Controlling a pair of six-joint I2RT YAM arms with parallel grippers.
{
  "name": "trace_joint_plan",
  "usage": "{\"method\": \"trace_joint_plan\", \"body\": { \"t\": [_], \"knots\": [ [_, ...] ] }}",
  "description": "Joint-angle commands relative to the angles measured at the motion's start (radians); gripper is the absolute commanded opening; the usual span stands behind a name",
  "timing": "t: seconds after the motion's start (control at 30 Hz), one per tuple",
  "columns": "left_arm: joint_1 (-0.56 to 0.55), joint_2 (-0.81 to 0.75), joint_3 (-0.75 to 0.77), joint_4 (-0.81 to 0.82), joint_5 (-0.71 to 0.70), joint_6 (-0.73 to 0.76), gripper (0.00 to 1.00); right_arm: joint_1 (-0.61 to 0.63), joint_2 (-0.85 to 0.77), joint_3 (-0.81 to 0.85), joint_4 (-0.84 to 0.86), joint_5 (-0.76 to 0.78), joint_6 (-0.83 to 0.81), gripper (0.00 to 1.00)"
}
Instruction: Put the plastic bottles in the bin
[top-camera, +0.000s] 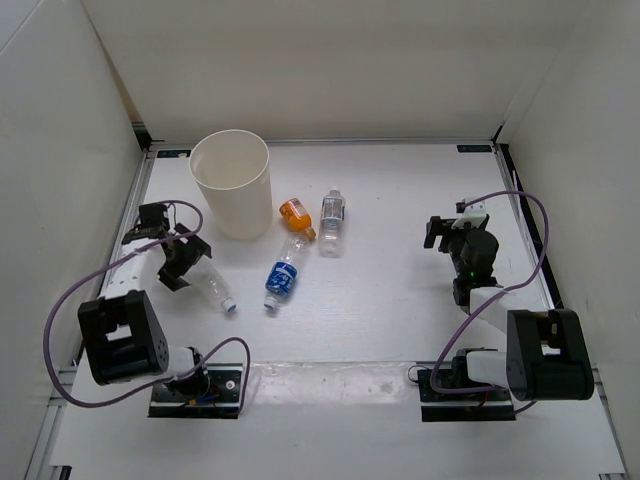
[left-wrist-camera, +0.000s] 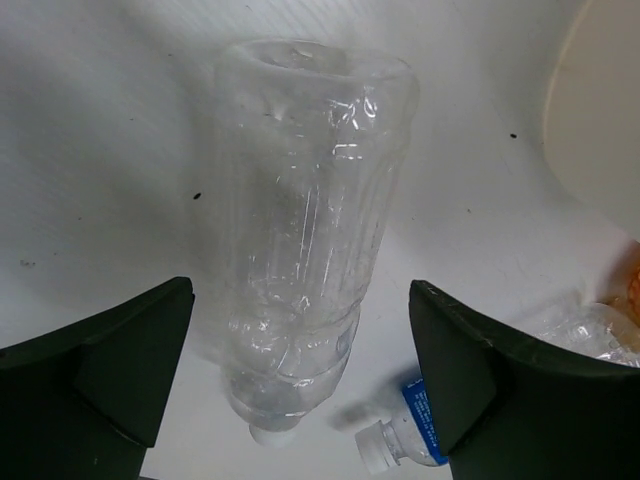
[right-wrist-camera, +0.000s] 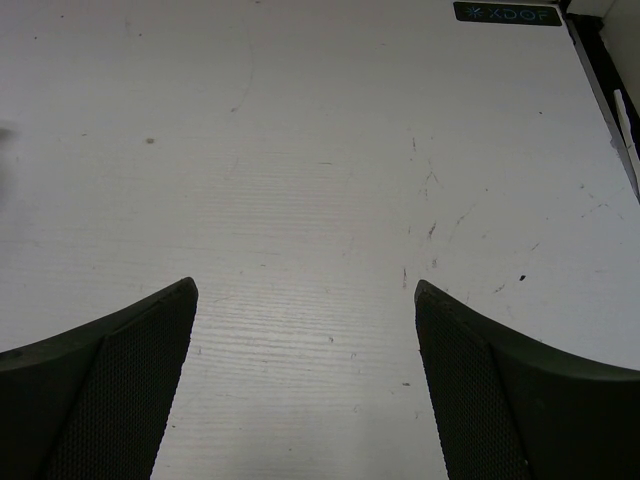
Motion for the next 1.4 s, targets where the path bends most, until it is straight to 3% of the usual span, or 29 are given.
{"method": "trace_joint_plan", "body": {
  "t": [0.0,0.43,0.87,1.07,1.23,1.37],
  "knots": [
    [-0.018,0.054,0.036,0.024,0.020,0.033,0.99,0.002,-0.001,0.025,0.037,0.017,-0.004,0.90],
    [-0.014,0.271,0.207,-0.132,0.016,0.092,0.99,0.002,-0.004,0.023,0.037,0.014,-0.004,0.90],
    [-0.018,0.364,0.205,-0.219,-0.007,0.112,0.86,0.002,-0.002,0.022,0.037,0.015,-0.004,0.90],
    [-0.017,0.328,0.219,-0.226,-0.032,0.109,0.80,0.002,-0.002,0.022,0.039,0.015,-0.004,0.90],
    [0.000,0.213,0.302,-0.252,-0.076,0.091,0.61,0.003,-0.002,0.022,0.041,0.014,-0.004,0.90],
    [0.045,0.128,0.401,-0.292,-0.104,0.069,0.61,0.002,-0.005,0.023,0.041,0.014,-0.004,0.90]
  ]
}}
